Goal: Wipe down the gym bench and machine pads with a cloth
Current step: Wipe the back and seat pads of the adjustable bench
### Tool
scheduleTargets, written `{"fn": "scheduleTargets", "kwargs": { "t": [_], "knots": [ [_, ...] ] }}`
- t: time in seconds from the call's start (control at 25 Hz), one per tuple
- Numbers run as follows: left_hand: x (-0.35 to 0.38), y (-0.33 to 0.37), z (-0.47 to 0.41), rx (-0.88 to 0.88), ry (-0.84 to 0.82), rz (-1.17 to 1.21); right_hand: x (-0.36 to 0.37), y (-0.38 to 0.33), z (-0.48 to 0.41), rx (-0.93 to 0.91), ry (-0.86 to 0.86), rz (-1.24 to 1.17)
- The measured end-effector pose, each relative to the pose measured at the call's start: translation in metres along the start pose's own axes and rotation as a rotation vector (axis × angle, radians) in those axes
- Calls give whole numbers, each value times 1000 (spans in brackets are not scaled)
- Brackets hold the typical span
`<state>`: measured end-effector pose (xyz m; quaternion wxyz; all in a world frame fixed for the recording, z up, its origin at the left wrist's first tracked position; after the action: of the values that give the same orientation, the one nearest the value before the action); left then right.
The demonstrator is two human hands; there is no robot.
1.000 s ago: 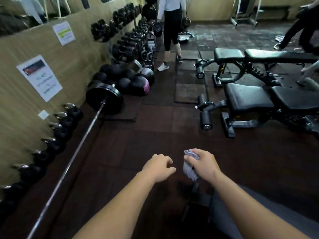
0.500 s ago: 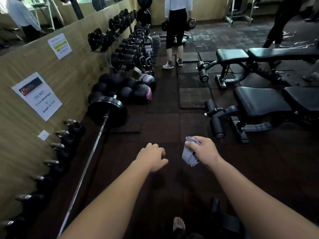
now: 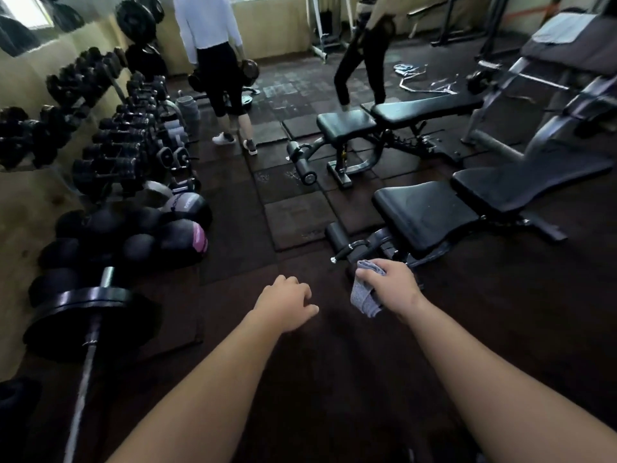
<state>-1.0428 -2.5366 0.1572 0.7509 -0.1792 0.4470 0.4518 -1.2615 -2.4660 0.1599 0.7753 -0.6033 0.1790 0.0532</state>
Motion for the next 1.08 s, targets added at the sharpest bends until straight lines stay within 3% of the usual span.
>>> {"fn": "scheduleTargets", "kwargs": {
  "t": [0.2, 0.44, 0.76, 1.08],
  "knots": [
    [-70, 42, -135, 216, -18, -148, -83, 15, -68, 76, 251, -28],
    [-132, 151, -261, 515, -69, -345, -189, 45, -82, 227, 583, -126],
    [-146, 388, -366, 825, -101, -552, -363, 134, -31, 452, 943, -241],
    [-166, 645, -461, 966, -82, -555, -603, 211, -14, 557, 1066, -192]
  ]
}}
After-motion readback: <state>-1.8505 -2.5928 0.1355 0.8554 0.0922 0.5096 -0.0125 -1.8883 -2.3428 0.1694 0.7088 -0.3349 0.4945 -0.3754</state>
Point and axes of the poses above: each hand's wrist, its own z-axis away from the middle knuckle, its own x-axis out of the palm, y = z × x, the point moved 7 cm from there along -z, towards the middle knuckle, and after that the axes turned 13 degrees about -y, right-handed, at the moved point
